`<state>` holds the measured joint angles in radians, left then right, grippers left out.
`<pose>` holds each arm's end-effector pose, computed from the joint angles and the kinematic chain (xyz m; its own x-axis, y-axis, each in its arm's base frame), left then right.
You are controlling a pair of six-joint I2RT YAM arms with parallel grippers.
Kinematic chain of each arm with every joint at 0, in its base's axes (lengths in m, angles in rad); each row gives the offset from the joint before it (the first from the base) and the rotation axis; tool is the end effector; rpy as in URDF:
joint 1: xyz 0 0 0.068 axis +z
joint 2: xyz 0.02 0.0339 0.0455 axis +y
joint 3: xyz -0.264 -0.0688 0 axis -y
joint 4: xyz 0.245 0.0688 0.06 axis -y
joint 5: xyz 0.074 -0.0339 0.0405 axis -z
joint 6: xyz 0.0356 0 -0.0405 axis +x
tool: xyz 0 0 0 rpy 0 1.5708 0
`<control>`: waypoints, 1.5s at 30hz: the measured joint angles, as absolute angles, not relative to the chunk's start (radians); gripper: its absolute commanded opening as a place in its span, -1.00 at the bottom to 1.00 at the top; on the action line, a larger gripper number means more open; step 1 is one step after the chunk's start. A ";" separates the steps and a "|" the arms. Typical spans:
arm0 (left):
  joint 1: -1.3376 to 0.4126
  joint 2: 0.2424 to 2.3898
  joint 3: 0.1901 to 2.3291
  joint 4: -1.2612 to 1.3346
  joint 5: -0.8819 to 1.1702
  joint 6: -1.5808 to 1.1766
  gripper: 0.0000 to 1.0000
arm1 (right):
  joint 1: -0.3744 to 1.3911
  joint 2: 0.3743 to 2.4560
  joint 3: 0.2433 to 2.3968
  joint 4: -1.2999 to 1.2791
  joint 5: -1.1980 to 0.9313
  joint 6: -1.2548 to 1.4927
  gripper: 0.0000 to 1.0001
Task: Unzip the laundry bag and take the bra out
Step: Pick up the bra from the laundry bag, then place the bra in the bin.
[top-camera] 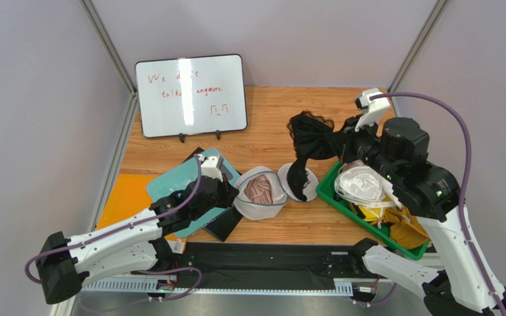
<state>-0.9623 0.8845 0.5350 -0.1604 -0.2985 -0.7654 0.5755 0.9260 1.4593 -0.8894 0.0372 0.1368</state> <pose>0.1216 -0.1563 0.2375 -0.6429 -0.2357 -0.7288 0.2664 0.8233 -0.5012 0.1219 0.0775 0.4625 -0.3599 -0.0711 -0.9303 -0.4699 0.8752 0.1150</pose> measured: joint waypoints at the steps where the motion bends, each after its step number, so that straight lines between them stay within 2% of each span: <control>1: -0.962 0.883 0.535 -0.160 -0.299 -0.765 -1.00 | 0.564 0.926 1.481 -0.900 0.042 0.130 -1.00; 9: -0.962 0.873 0.535 -0.165 -0.299 -0.766 -1.00 | 0.507 0.926 1.625 -0.974 0.112 0.097 -1.00; 14: -0.962 0.859 0.526 -0.165 -0.298 -0.765 -1.00 | 0.470 0.896 1.623 -1.017 0.182 0.092 -1.00; 22: -0.962 0.827 0.511 -0.164 -0.293 -0.765 -1.00 | 0.324 0.851 1.500 -1.054 0.213 0.088 -1.00; 31: -0.962 0.762 0.487 -0.165 -0.294 -0.765 -1.00 | 0.052 0.839 1.404 -1.054 0.110 0.086 -1.00; 40: -0.962 0.739 0.473 -0.172 -0.293 -0.765 -1.00 | -0.112 0.766 1.177 -1.012 0.059 0.132 -1.00; 45: -0.962 0.737 0.468 -0.175 -0.289 -0.766 -1.00 | -0.273 0.753 1.077 -0.987 0.030 0.213 -1.00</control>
